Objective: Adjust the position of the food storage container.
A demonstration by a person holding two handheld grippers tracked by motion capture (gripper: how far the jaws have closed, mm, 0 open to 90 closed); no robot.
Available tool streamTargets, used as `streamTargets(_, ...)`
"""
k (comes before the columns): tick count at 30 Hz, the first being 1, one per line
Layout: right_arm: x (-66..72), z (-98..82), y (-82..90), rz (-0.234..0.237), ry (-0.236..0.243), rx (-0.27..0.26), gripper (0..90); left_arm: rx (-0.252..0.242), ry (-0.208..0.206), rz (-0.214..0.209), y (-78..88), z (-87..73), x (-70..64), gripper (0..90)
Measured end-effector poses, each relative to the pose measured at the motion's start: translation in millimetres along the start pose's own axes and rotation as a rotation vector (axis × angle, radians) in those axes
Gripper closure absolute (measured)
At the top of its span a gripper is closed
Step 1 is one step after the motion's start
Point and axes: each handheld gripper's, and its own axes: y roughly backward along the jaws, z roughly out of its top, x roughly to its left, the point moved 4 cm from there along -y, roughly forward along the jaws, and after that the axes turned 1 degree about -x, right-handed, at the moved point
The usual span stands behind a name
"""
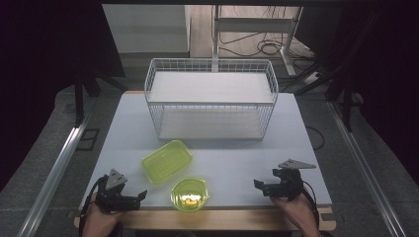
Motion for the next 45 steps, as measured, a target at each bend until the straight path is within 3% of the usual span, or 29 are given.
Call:
streamTargets(3,1.8,-0.2,-0.5,-0.008,0.022,0.012,14.1,0.005,-0.011,0.009,-0.2,0.0,-2.0,1.9)
streamTargets(7,3.6,0.2,0.0,0.016,0.032,0.012,20.1,0.0,-0.012,0.007,0.7,0.8,-3.1,3.9)
streamTargets(14,3.1,-1.0,-0.8,0.032,0.038,0.021,23.1,-0.024,-0.021,-0.011,6.6,4.1,-8.0,11.5)
streamTargets(18,3.1,-0.8,-0.4,0.031,0.037,0.019,23.8,-0.039,-0.04,-0.105,14.4,8.3,-19.7,22.7)
streamTargets(21,3.4,-0.9,-0.2,0.029,0.037,0.022,24.2,-0.044,-0.061,-0.151,16.8,10.2,-27.5,35.4)
streamTargets(22,3.8,-0.9,-0.1,0.029,0.036,0.023,24.3,-0.038,-0.077,-0.202,17.8,10.3,-34.3,39.4)
streamTargets(25,4.7,-0.6,0.1,0.029,0.042,0.02,24.9,-0.016,-0.094,-0.256,16.7,9.5,-44.7,52.4)
streamTargets(27,5.4,-0.6,0.3,0.028,0.044,0.021,25.0,0.001,-0.129,-0.285,15.3,9.1,-52.8,60.4)
streamTargets(29,6.5,-0.5,0.7,0.028,0.046,0.02,25.4,0.006,-0.133,-0.294,14.7,9.3,-55.6,69.5)
streamTargets(30,7.3,-0.3,1.0,0.028,0.049,0.02,25.4,0.013,-0.143,-0.33,12.6,10.2,-63.8,76.2)
streamTargets(33,9.2,0.0,1.3,0.029,0.056,0.017,25.4,0.027,-0.158,-0.345,7.2,12.9,-74.5,88.1)
streamTargets(37,14.0,-0.5,0.9,0.034,0.069,0.023,25.4,0.062,-0.196,-0.362,-1.4,14.2,-88.2,89.7)
streamTargets(45,25.0,-0.8,-0.7,0.05,0.097,0.037,25.3,0.075,-0.201,-0.38,-18.2,22.9,-103.2,89.7)
